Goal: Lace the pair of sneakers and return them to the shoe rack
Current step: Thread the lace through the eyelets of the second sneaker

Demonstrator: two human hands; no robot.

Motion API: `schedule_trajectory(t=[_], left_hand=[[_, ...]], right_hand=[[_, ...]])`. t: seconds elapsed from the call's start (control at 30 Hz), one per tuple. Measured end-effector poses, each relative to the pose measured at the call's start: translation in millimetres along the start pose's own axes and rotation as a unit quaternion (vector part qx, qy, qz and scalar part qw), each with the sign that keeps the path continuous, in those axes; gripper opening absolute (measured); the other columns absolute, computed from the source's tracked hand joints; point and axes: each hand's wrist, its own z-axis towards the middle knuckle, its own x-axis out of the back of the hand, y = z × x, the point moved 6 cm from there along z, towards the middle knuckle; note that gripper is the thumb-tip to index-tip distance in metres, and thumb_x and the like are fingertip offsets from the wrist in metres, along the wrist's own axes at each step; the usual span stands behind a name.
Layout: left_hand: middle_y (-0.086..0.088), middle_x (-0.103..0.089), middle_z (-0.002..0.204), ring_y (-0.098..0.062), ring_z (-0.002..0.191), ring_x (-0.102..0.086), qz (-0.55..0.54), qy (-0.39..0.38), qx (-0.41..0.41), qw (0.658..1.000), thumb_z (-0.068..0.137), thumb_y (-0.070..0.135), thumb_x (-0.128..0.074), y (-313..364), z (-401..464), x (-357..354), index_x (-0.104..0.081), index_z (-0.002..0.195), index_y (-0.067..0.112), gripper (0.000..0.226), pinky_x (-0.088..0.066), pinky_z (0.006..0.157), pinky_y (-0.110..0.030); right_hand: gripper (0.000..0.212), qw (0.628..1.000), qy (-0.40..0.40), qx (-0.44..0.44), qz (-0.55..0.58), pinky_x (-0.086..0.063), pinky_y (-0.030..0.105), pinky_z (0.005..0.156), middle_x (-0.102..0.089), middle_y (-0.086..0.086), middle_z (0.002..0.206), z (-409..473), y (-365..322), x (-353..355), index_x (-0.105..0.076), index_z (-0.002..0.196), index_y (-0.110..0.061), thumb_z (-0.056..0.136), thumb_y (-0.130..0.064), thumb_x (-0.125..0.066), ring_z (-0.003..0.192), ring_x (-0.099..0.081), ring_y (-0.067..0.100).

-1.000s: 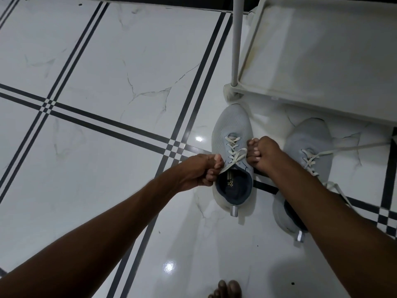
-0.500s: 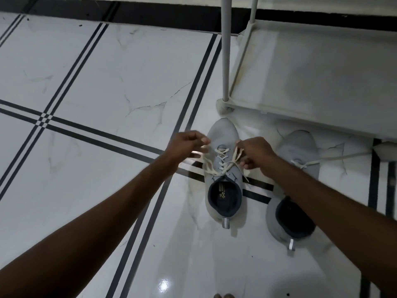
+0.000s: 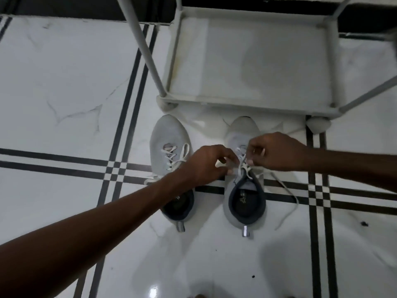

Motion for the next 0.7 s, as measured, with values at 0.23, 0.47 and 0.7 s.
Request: schedule_trajectory(t=[0.23,0.47,0.7], left_hand=[[-0.005,-0.064,0.124,-0.025,0.102,-0.061,0.276,0.026,-0.164,0.947,0.079,0.015,-0.074,28,-1,-30,-0.070,0.116,0.022,0.037,-0.054,0.063,-0.034],[-0.002,-0.068,0.094,-0.022,0.095,-0.056,0.282,-0.041,-0.147,0.947,0.087,0.022,-0.063,31,7,-10,-0.066,0.094,0.015,0.011,-0.046,0.070,-0.032],[-0.006,-0.065,0.087,-0.026,0.076,-0.062,0.349,-0.037,-0.139,0.926,0.074,0.012,-0.077,28,12,-21,-0.070,0.099,0.014,0.026,-0.046,0.048,-0.033]], right_hand=[[0.015,0.979,0.079,-0.043,0.180,-0.051,0.014,0.057,-0.071,-0.013,0.074,-51,39,-54,-0.069,0.085,-0.026,0.082,-0.013,-0.076,0.066,-0.067,0.003],[0.020,0.966,0.120,-0.044,0.226,-0.058,0.031,0.062,-0.070,-0.006,0.058,-48,37,-58,-0.067,0.072,-0.023,0.078,-0.007,-0.077,0.051,-0.067,0.005],[0.019,0.965,0.127,-0.043,0.226,-0.055,0.022,0.059,-0.070,-0.008,0.059,-43,35,-61,-0.066,0.073,-0.024,0.079,-0.009,-0.077,0.053,-0.067,0.002]])
